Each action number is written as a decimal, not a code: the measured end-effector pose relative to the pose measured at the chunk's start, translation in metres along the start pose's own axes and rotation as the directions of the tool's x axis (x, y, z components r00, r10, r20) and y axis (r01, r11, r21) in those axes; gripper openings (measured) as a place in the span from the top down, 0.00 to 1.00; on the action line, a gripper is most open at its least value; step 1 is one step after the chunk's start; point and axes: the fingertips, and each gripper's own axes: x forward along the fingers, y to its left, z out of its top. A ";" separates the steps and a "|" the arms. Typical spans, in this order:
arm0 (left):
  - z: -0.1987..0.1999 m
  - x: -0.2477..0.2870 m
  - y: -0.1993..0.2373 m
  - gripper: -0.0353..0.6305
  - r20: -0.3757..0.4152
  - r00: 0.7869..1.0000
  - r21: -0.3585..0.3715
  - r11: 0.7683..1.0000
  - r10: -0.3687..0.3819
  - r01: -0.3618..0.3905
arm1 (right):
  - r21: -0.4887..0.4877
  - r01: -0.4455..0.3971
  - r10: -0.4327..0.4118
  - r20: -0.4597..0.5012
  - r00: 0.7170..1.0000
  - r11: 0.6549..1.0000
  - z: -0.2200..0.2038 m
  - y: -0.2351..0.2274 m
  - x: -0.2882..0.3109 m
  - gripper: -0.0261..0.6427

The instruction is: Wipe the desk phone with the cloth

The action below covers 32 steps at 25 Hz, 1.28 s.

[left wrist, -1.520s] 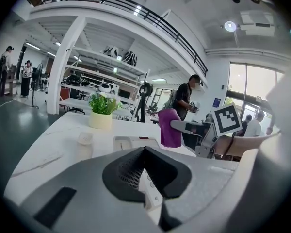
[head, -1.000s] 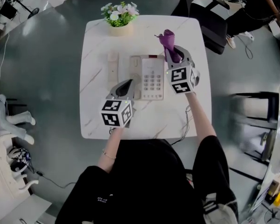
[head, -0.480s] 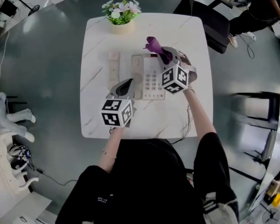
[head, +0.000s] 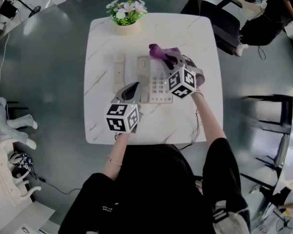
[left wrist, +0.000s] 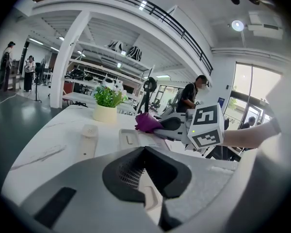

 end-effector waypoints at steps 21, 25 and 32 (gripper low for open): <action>-0.002 -0.002 -0.010 0.95 -0.003 1.000 0.008 1.000 -0.022 0.022 | 0.053 -0.130 0.130 0.006 0.992 0.990 -0.004 0.029 -0.014 0.90; -0.005 -0.002 -0.011 0.95 -0.007 1.000 0.008 1.000 -0.024 0.024 | 0.049 -0.164 0.164 0.005 0.987 0.985 -0.006 0.039 -0.018 0.90; -0.009 -0.004 -0.014 0.95 -0.012 1.000 0.010 1.000 -0.026 0.026 | 0.056 -0.193 0.194 0.003 0.981 0.980 -0.008 0.049 -0.025 0.90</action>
